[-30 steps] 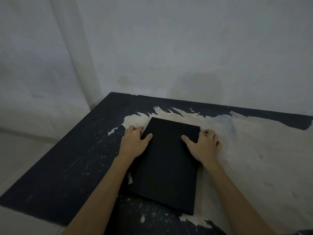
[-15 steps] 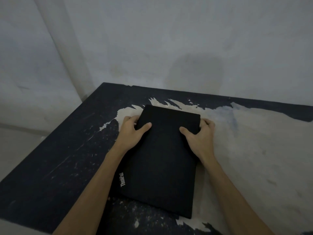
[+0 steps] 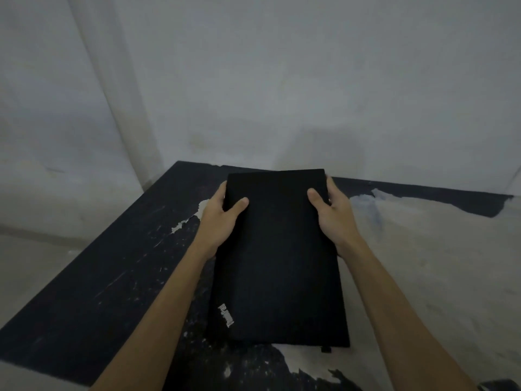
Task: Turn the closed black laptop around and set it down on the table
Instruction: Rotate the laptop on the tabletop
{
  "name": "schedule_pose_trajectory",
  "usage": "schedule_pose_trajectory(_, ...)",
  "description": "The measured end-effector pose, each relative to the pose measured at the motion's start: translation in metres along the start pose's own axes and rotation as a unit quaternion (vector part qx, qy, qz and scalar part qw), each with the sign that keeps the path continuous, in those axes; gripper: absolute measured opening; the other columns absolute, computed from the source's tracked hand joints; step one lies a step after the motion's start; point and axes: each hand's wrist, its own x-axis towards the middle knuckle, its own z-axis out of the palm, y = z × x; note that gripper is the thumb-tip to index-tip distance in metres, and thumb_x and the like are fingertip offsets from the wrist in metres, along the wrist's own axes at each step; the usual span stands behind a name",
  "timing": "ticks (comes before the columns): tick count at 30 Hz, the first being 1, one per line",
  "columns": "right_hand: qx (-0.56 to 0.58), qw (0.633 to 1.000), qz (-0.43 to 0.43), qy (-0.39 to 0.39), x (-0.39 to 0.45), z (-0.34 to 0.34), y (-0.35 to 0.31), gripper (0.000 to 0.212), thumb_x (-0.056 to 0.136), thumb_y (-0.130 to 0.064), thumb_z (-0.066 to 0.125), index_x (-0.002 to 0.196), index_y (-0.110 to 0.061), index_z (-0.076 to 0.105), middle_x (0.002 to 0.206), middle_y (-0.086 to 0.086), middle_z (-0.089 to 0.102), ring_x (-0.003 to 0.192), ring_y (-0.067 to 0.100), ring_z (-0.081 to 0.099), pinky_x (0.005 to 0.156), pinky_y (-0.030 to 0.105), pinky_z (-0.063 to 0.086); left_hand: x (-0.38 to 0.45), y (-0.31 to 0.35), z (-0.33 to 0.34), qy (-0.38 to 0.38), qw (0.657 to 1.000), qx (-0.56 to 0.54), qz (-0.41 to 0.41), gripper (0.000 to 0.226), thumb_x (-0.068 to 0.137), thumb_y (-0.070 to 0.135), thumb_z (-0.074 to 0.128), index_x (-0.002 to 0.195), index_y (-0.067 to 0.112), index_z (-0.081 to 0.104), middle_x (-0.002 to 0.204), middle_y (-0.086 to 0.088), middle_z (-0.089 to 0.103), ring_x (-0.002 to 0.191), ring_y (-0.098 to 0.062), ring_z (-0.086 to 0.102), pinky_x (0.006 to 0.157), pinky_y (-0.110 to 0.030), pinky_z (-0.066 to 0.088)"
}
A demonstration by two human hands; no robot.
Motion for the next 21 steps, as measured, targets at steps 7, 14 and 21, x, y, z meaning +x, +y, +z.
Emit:
schedule_pose_trajectory(7, 0.006, 0.996, -0.017, -0.084, 0.005, -0.034, -0.026, 0.053, 0.102, -0.030, 0.059, 0.153, -0.028, 0.048, 0.138, -0.006, 0.067, 0.122, 0.013, 0.067, 0.101, 0.037, 0.056, 0.029, 0.031, -0.004, 0.037, 0.998, 0.046, 0.013, 0.021, 0.097, 0.030, 0.068, 0.116, 0.023, 0.076, 0.117, 0.003, 0.075, 0.112, -0.017, 0.069, 0.094, -0.040, 0.058)
schedule_pose_trajectory(14, -0.053, 0.990, -0.044, -0.122, 0.005, -0.065, -0.056, 0.062, 0.100, -0.033, 0.061, 0.158, -0.023, 0.040, 0.156, -0.007, 0.050, 0.141, 0.014, 0.050, 0.114, 0.042, 0.045, 0.047, 0.081, 0.006, -0.126, 0.962, 0.240, 0.016, 0.059, 0.093, 0.065, 0.057, 0.078, 0.015, 0.083, 0.074, -0.006, 0.079, 0.066, -0.022, 0.074, 0.071, -0.038, 0.055)
schedule_pose_trajectory(21, -0.084, 0.979, -0.067, -0.171, 0.002, -0.075, -0.078, 0.058, 0.100, -0.031, 0.062, 0.155, -0.027, 0.045, 0.139, -0.031, 0.052, 0.115, -0.015, 0.060, 0.084, 0.013, 0.055, 0.040, 0.115, 0.043, -0.240, 0.944, 0.224, -0.026, 0.057, 0.092, 0.072, 0.050, 0.095, 0.026, 0.083, 0.090, 0.009, 0.083, 0.080, -0.012, 0.080, 0.076, -0.030, 0.057)
